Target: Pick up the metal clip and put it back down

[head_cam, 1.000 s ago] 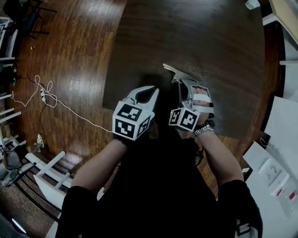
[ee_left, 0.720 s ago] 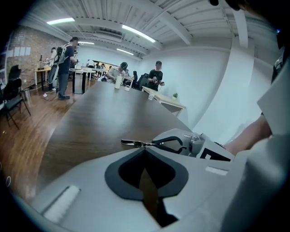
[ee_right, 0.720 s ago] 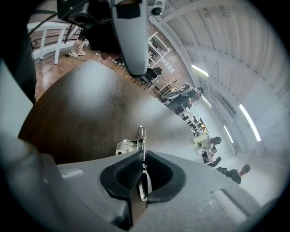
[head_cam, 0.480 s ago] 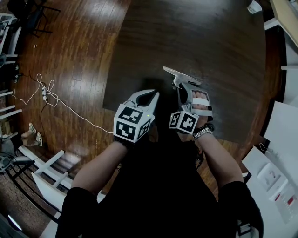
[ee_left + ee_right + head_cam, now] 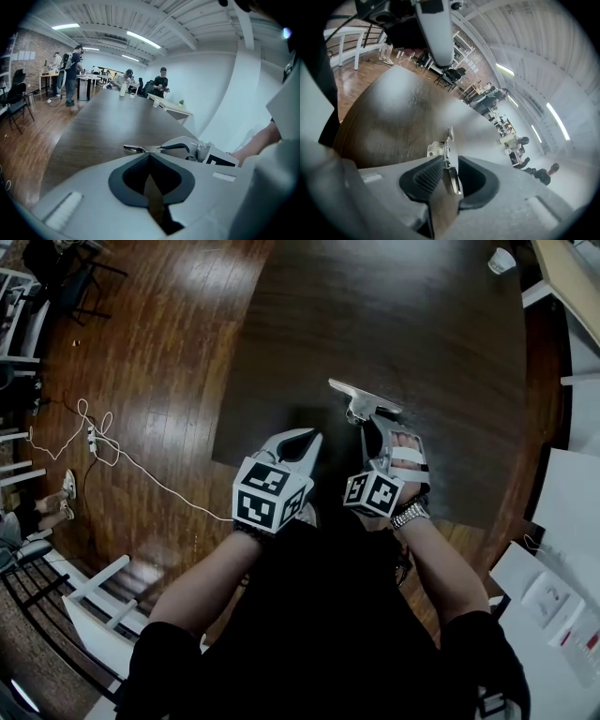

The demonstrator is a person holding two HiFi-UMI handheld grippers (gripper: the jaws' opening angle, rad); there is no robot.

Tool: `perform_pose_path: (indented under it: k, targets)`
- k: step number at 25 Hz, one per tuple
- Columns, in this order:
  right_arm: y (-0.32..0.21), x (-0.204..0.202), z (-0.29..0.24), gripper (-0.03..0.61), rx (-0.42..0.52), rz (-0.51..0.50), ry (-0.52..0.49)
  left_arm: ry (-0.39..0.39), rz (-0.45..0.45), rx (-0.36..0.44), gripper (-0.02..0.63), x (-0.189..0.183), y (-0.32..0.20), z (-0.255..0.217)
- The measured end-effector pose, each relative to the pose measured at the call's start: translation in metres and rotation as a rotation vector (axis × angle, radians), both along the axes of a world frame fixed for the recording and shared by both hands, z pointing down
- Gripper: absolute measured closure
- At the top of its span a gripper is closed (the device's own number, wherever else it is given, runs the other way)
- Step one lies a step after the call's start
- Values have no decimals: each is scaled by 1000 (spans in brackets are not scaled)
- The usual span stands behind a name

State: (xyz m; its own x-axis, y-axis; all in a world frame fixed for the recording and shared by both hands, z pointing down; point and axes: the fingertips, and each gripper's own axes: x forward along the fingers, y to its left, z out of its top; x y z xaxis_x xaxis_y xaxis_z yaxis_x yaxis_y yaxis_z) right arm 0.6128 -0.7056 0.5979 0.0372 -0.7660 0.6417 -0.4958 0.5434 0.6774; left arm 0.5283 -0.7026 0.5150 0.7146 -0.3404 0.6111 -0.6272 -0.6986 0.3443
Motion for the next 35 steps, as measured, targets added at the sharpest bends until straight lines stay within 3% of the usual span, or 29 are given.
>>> perform_pose_path:
  k: [8,13,16,26,35]
  targets:
    - [32,-19,-35,501,59,73,-71,46,31,49,600,-19,32,-22]
    - [63,-37,-63,584,104,117,-116,75,53,101,600,-33,61,-44]
    - [82,-45,-77,586,116,144,-168,92,61,132,600,-40,77,-56]
    - [134,-71,-140,586,121,278,-501,152,77,189,599,-56,122,-89]
    - [154,-78,-180,586,117,308,-760,174,88,211,599,-42,146,-108]
